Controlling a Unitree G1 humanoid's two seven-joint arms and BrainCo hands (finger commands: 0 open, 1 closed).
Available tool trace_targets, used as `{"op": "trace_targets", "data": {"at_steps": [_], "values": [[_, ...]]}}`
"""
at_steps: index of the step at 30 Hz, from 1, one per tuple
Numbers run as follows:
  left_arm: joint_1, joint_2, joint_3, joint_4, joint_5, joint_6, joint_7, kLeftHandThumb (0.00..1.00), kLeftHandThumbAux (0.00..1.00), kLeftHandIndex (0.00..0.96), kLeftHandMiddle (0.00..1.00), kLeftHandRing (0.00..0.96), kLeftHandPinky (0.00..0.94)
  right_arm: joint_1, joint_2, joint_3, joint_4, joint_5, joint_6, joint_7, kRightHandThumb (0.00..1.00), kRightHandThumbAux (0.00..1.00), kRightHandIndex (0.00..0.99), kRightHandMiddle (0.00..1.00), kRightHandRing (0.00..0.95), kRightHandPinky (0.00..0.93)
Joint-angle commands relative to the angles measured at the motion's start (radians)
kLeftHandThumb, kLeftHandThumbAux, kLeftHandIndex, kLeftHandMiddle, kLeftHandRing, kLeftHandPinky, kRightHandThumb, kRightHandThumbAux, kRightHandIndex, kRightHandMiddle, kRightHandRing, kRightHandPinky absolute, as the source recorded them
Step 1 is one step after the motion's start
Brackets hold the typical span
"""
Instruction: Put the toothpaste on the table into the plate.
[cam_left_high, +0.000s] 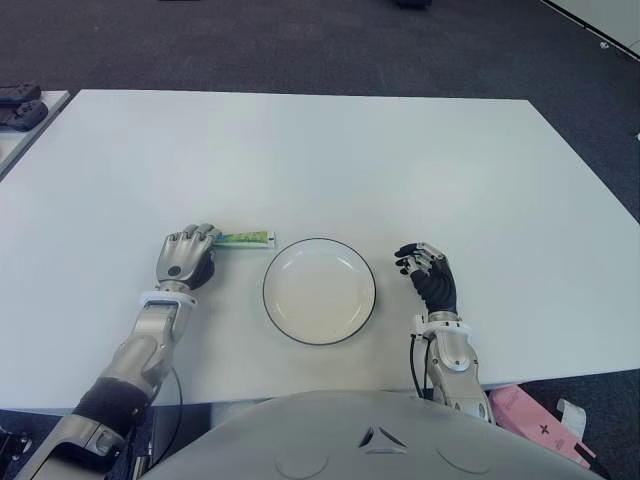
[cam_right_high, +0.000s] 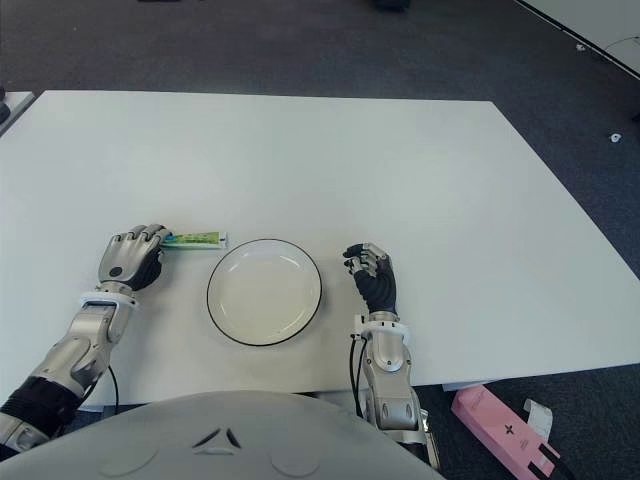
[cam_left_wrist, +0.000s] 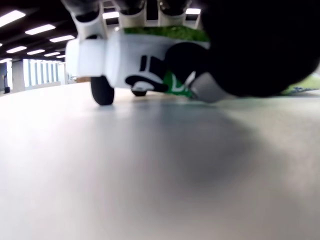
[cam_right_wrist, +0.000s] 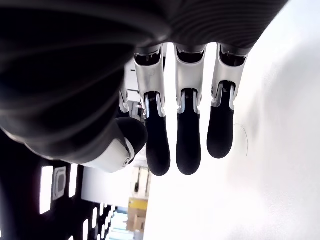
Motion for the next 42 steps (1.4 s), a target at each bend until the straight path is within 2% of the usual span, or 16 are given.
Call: {"op": "trace_targets", "data": {"at_steps": [1, 10, 15, 17, 21, 26, 36, 42], "values": [[0.060, -0.057, 0.037, 0.098, -0.145, -0.005, -0.068, 0.850, 0.665, 0.409, 0.530, 0.785, 0.772, -0.001, 0.002, 0.000, 0.014, -0.001, 0.006, -0.002, 0.707, 0.728, 0.427, 0.484, 0.484, 0.488], [0.054, -0.137, 0.133, 0.089, -0.300, -0.064, -0.010, 0.849, 0.668, 0.401, 0.530, 0.809, 0.800, -0.013, 0.003, 0.000, 0.037, -0.004, -0.010, -0.008, 0.708, 0.728, 0.428, 0.493, 0.493, 0.495], [0.047, -0.204, 0.197, 0.086, -0.407, -0.117, 0.028, 0.848, 0.669, 0.397, 0.531, 0.822, 0.808, -0.021, 0.003, 0.001, 0.054, 0.000, -0.027, -0.007, 0.708, 0.728, 0.427, 0.495, 0.497, 0.502], [0.034, -0.242, 0.215, 0.067, -0.443, -0.118, 0.036, 0.848, 0.670, 0.395, 0.532, 0.830, 0.817, -0.024, 0.004, 0.002, 0.061, 0.001, -0.033, -0.007, 0.708, 0.728, 0.427, 0.495, 0.496, 0.498], [0.024, -0.280, 0.244, 0.058, -0.491, -0.137, 0.047, 0.848, 0.670, 0.394, 0.535, 0.843, 0.830, -0.030, 0.005, 0.003, 0.074, 0.002, -0.043, -0.007, 0.708, 0.728, 0.427, 0.493, 0.495, 0.495], [0.014, -0.322, 0.271, 0.031, -0.538, -0.147, 0.048, 0.848, 0.671, 0.392, 0.537, 0.855, 0.835, -0.037, 0.005, 0.004, 0.086, 0.001, -0.051, -0.008, 0.708, 0.728, 0.427, 0.491, 0.491, 0.489], [-0.033, -0.374, 0.306, 0.041, -0.648, -0.253, 0.034, 0.847, 0.671, 0.391, 0.537, 0.871, 0.859, -0.054, -0.001, 0.008, 0.118, -0.007, -0.080, -0.005, 0.710, 0.728, 0.428, 0.478, 0.478, 0.477], [-0.070, -0.402, 0.312, 0.030, -0.714, -0.282, -0.004, 0.849, 0.671, 0.392, 0.541, 0.876, 0.870, -0.061, -0.005, 0.012, 0.129, -0.010, -0.081, -0.002, 0.710, 0.728, 0.428, 0.472, 0.475, 0.477]]}}
